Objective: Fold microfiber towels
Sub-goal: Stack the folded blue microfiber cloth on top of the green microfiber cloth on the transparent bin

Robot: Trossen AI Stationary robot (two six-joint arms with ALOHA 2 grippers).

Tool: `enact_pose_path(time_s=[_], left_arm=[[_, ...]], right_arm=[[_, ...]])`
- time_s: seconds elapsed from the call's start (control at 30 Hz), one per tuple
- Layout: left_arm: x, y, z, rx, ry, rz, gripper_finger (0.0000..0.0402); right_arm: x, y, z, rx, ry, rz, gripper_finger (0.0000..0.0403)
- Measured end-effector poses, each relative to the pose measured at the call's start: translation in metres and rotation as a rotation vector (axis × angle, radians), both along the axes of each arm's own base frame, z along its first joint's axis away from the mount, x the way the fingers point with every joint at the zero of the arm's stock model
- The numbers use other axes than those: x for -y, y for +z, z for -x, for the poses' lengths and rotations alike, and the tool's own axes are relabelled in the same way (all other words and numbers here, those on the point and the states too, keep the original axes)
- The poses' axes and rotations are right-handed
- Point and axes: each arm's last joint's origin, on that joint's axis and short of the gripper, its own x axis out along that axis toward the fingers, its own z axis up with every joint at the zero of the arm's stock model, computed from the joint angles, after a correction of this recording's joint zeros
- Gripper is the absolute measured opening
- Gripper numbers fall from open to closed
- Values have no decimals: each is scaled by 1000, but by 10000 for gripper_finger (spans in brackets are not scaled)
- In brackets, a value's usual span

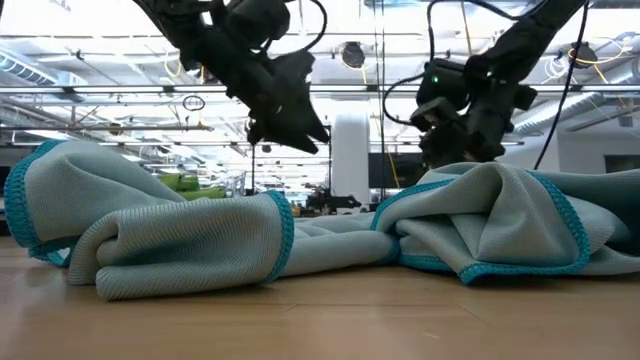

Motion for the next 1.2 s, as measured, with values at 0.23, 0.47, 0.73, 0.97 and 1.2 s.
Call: enact_pose_path(time_s=[0.23,0.47,0.73,0.97,1.2], left_arm=[[14,-46,-15,-121,-54,4,136],[10,-75,-27,-123,-50,2,109],[10,-95,-31,-157,-56,21,106],[10,-95,-32,-145,-45,10,106],[9,-95,-32,-145,-43,12,106]], right_arm=[[-9,1,-17,18,-168,103,305],[-19,-8,-23,-46,-282,29,318],[-25,-22,-39,-10,-325,-22,318],[-23,-35,-51,38,-349,-79,318],[-22,-42,-60,100,-360,-98,288]])
